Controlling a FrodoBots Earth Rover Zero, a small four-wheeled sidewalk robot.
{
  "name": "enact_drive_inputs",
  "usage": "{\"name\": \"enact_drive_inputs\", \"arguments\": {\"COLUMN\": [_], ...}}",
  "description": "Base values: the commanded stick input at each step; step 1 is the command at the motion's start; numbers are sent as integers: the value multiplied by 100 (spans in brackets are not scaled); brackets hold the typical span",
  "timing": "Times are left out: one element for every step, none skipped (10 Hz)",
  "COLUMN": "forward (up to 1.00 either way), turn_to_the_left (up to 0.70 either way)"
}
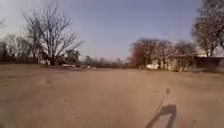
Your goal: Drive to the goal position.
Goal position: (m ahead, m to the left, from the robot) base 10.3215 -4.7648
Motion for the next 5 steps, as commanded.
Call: {"name": "enact_drive_inputs", "arguments": {"forward": [70,70,70,70,70], "turn_to_the_left": [0,0,0,0,0]}}
